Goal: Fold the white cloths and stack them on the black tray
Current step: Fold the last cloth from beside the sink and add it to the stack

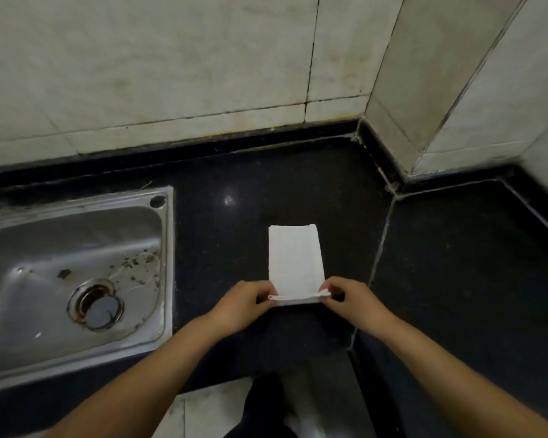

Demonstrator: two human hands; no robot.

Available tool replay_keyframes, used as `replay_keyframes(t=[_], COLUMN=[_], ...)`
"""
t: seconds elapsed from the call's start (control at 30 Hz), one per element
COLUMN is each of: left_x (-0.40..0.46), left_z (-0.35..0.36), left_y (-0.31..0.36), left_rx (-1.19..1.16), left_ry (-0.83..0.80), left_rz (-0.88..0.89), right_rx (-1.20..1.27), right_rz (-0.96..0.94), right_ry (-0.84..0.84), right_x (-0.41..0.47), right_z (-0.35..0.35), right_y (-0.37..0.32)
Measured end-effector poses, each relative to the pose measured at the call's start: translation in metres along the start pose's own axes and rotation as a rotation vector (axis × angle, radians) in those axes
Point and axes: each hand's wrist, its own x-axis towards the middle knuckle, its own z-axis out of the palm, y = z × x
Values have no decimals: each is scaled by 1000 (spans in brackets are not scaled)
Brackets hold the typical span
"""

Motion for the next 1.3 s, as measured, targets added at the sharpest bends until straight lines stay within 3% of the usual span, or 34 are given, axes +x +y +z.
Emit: replay_keyframes(t=[0.13, 0.27, 0.37, 0.57, 0.73, 0.83, 1.07, 1.13, 1.2, 1.3], left_x=[10, 54, 91, 134, 136, 127, 117, 116, 111, 100], left_z=[-7, -34, -49, -42, -34, -30, -2, -1, -5, -22], left_y=[0, 4, 2, -12, -12, -10, 9, 13, 17, 27], left_rx=[-132, -199, -159, 25, 143, 86, 274, 174, -118, -682], left_ry=[21, 180, 245, 218, 303, 386, 339, 372, 419, 429], left_rz=[-87, -143, -179, -283, -291, -409, -539, -522, -493, -518], right_rx=[55, 62, 20, -104, -229, -268, -480, -461, -302, 317], right_rz=[23, 39, 80, 251, 315, 400, 504, 487, 466, 467], right_ry=[-14, 125, 228, 242, 235, 217, 169, 172, 192, 202], right_x=[12, 57, 98, 142, 146, 141, 131, 129, 123, 108], right_z=[-7, -27, -36, -31, -25, -27, 4, 6, 0, -22], right_y=[0, -14, -23, -23, -25, -29, -47, -51, -50, -48])
